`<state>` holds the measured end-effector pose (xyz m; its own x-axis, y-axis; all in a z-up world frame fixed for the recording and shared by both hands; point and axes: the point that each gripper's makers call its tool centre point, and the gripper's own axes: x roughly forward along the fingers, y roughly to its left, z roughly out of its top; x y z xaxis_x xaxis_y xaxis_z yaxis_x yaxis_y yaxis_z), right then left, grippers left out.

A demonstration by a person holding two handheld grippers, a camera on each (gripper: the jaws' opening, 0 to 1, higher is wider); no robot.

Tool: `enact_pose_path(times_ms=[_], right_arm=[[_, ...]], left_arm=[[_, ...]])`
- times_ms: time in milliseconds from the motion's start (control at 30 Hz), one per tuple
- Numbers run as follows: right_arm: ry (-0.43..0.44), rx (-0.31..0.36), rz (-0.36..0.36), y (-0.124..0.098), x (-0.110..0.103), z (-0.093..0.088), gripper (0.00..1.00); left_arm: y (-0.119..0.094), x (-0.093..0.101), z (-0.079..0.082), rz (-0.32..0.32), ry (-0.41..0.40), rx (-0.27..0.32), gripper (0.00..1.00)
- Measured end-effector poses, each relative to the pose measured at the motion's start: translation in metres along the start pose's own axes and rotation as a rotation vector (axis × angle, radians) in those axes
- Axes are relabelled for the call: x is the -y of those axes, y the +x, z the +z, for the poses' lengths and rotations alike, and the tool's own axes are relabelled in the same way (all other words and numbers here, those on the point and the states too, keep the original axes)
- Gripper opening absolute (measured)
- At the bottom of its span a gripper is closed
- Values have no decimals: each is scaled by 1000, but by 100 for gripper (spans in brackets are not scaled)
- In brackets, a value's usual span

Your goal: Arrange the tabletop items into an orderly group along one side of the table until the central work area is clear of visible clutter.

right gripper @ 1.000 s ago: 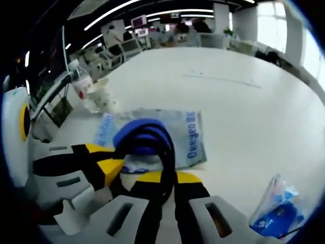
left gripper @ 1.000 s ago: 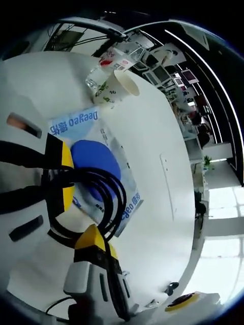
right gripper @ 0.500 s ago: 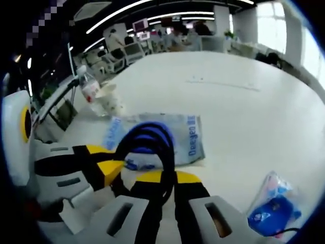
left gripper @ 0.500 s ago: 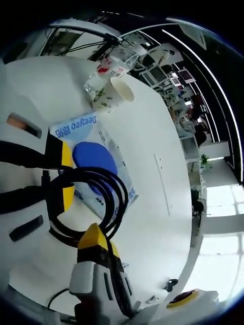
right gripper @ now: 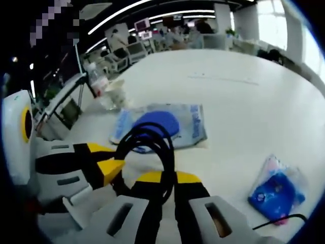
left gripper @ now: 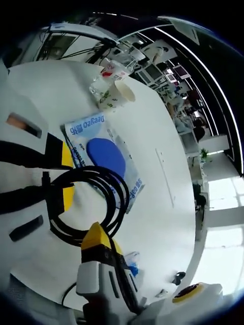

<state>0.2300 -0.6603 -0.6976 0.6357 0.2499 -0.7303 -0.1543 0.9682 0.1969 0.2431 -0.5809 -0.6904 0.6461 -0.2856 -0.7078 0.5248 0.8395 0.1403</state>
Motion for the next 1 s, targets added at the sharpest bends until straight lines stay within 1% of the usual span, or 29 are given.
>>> enact_pose_path(times_ms=[200, 333, 433, 533, 633, 700, 767, 1000], right_arm=[[11, -15, 5, -7, -3, -15, 3], [10, -27, 6, -9, -3, -24, 3], [13, -34, 8, -13, -4, -31, 3], [17, -49, 11, -14, -3, -40, 3], [2, -71, 10, -16, -3, -51, 3], [1, -71, 19, -17, -3, -56, 3], [5, -80, 22, -19, -2, -62, 3], [6, -91, 19, -21, -1, -67, 3]], left_arm=[[-8, 9, -10, -8, 28, -12, 10], [-10, 14, -18, -15, 47, -25, 10], [-13, 18, -22, -22, 49, -32, 10], [-15, 24, -29, -28, 72, -42, 10], [-16, 31, -39, -39, 81, -56, 10], [-18, 34, -44, -40, 98, -63, 10], [-20, 37, -46, -47, 97, -67, 10], [-21, 42, -50, -48, 117, -70, 10]])
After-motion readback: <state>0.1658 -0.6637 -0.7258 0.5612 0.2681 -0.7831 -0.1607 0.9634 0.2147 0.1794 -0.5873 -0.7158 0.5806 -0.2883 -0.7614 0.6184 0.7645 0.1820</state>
